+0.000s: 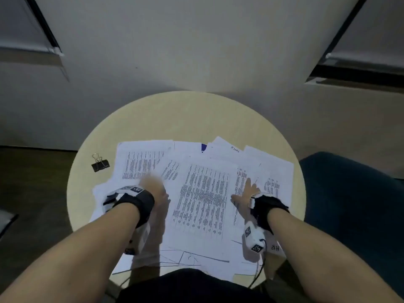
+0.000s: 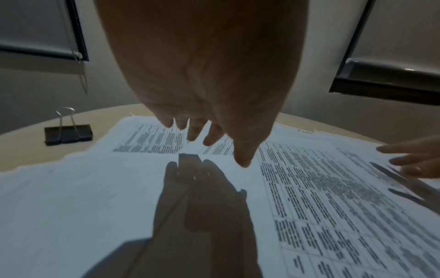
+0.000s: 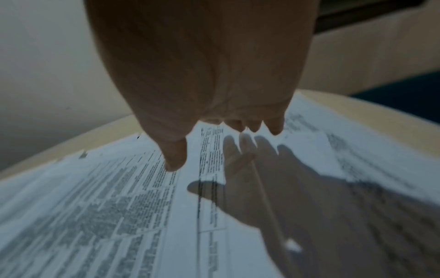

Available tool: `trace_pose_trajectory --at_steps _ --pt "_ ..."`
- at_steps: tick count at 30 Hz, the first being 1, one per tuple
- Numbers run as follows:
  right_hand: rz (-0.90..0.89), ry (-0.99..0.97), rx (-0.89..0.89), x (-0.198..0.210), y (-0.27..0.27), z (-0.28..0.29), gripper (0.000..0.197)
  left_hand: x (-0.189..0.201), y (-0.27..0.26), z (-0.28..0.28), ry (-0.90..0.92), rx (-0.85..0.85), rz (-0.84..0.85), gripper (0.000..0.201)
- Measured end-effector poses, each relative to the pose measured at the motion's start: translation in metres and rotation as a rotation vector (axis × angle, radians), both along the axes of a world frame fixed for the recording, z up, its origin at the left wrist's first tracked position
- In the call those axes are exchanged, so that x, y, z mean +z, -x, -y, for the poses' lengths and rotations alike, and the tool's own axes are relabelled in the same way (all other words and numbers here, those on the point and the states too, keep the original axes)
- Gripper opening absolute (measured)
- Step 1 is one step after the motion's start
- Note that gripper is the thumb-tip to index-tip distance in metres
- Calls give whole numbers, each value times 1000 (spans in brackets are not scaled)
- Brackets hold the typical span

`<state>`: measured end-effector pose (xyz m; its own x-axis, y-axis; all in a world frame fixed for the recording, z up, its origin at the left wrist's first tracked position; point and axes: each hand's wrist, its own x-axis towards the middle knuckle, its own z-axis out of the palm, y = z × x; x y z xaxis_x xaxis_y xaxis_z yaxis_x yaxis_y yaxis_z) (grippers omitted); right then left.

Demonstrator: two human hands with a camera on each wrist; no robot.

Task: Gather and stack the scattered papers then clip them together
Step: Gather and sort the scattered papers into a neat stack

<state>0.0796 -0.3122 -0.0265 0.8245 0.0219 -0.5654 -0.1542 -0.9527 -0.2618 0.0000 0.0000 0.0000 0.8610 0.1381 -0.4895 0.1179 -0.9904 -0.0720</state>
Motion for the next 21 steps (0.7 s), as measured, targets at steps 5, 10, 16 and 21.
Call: trace_pose_trajectory --at_steps 5,10,16,21 --pt "-54 -47 -97 6 11 -12 90 -8 5 20 148 84 -46 51" --pt "90 -267 -154 7 22 -13 71 -20 16 38 161 48 -71 71" --pt "43 -555 -368 13 24 -12 86 -6 15 41 332 141 -54 45" --pt "-136 -600 -516 2 29 -2 64 -4 24 24 270 172 59 44"
